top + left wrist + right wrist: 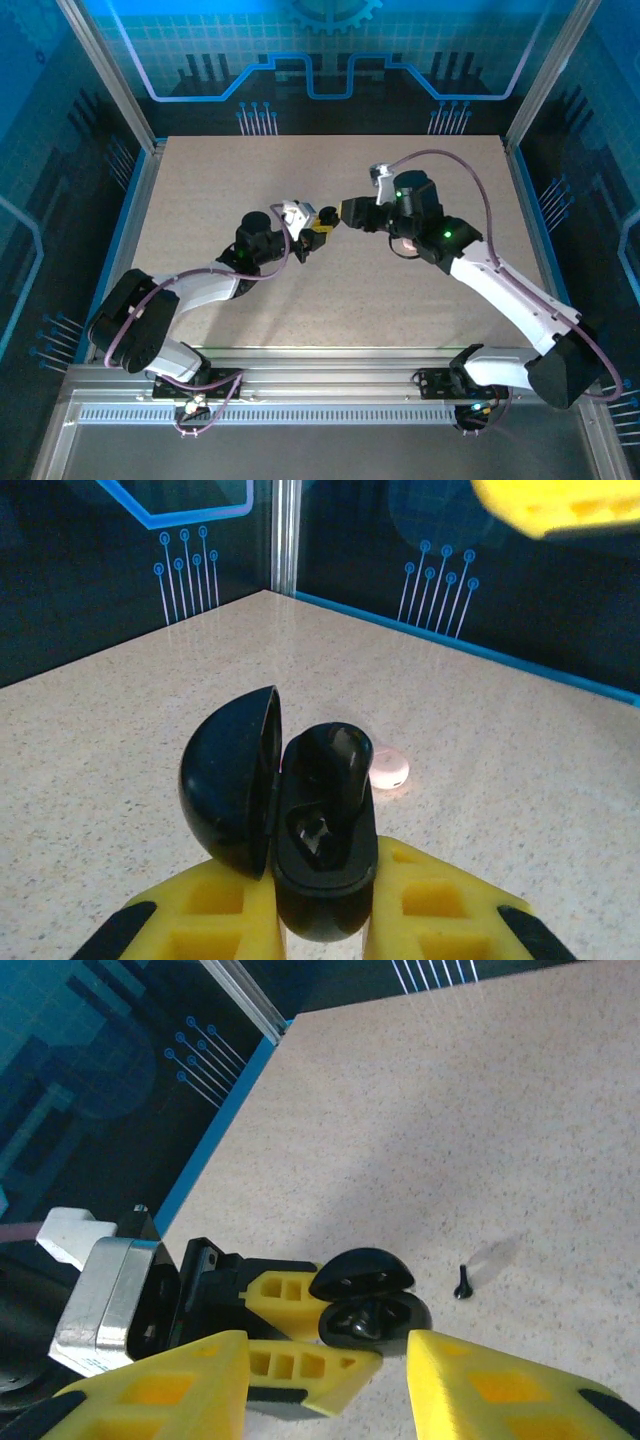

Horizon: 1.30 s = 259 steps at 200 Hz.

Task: Insert the wireless bluetooth earbuds into the charging case

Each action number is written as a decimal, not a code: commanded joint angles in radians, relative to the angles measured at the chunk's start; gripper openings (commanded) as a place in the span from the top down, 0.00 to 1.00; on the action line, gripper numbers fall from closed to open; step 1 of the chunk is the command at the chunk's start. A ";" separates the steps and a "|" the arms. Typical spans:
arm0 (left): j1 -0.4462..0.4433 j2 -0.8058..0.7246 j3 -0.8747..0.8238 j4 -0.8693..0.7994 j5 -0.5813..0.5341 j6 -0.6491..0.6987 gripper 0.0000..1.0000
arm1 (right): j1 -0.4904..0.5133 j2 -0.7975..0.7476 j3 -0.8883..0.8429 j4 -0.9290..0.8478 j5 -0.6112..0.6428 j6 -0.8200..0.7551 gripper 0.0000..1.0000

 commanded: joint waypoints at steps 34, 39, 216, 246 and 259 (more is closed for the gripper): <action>-0.013 -0.042 -0.020 -0.022 -0.006 0.173 0.87 | -0.033 0.028 0.014 -0.104 -0.268 0.176 0.57; -0.013 -0.045 -0.021 -0.022 -0.006 0.176 0.87 | -0.032 0.035 0.012 -0.094 -0.281 0.186 0.57; -0.021 -0.057 -0.052 0.039 -0.026 0.146 0.86 | -0.011 0.185 0.063 -0.052 -0.285 0.229 0.66; -0.022 -0.050 -0.053 0.061 -0.023 0.129 0.86 | -0.011 0.202 0.074 -0.041 -0.291 0.229 0.66; -0.023 -0.046 -0.052 0.068 -0.022 0.125 0.86 | -0.011 0.209 0.079 -0.036 -0.294 0.229 0.66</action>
